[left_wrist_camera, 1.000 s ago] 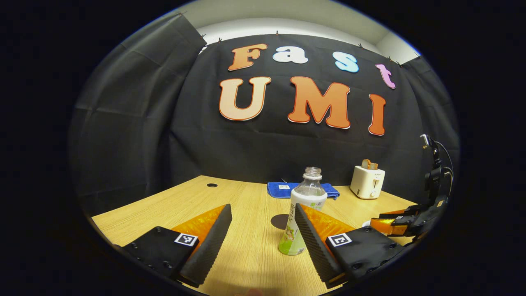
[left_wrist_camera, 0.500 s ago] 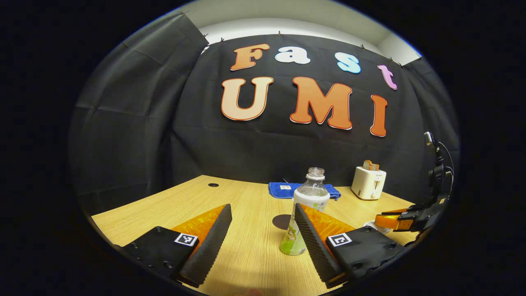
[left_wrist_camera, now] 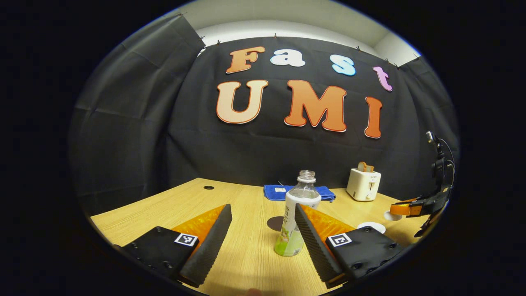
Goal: Open the teacup lid with one hand, grasp the water bottle and pour water into the teacup with the other hand; after pouring, place the water bottle on the coaster and then close the teacup lid.
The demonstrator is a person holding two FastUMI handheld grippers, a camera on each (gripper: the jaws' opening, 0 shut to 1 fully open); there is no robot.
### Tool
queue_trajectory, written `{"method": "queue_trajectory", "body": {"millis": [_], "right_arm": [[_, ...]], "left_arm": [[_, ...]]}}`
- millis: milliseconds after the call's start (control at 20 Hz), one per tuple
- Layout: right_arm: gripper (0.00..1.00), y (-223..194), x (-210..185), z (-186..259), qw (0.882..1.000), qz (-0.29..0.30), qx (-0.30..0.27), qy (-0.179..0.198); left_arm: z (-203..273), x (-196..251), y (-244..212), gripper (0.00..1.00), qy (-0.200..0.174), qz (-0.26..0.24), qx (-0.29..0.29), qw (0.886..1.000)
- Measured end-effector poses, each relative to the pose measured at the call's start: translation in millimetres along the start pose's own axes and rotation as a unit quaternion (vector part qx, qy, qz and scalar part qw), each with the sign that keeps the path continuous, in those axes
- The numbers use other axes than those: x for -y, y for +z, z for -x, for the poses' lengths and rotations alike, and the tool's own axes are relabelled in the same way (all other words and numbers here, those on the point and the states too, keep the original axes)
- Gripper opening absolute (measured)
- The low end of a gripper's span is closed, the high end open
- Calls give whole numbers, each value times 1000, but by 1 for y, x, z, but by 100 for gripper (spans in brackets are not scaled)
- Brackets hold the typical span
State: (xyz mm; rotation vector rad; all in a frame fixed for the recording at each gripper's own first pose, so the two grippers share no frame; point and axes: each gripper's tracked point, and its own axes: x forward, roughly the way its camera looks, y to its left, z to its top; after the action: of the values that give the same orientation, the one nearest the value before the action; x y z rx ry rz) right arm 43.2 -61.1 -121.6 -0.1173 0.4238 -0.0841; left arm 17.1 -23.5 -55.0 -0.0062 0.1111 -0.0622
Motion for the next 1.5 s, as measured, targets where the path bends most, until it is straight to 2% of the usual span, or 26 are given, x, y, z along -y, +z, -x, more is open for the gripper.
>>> {"method": "queue_trajectory", "body": {"millis": [300,600,1100,1500], "right_arm": [[22,-18,36,-2,999,-28,-5,-36],[22,-32,55,-4,996,-68,-12,-53],[22,-33,41,-6,997,-64,-16,-32],[22,-29,48,-1,996,-78,-12,-33]], "left_arm": [[-4,34,-9,99,-34,1,-7,999],[-19,55,-28,99,-43,-2,-17,999],[-60,56,-63,99,-35,-20,-49,998],[-75,55,-83,99,-31,-24,-85,996]]}}
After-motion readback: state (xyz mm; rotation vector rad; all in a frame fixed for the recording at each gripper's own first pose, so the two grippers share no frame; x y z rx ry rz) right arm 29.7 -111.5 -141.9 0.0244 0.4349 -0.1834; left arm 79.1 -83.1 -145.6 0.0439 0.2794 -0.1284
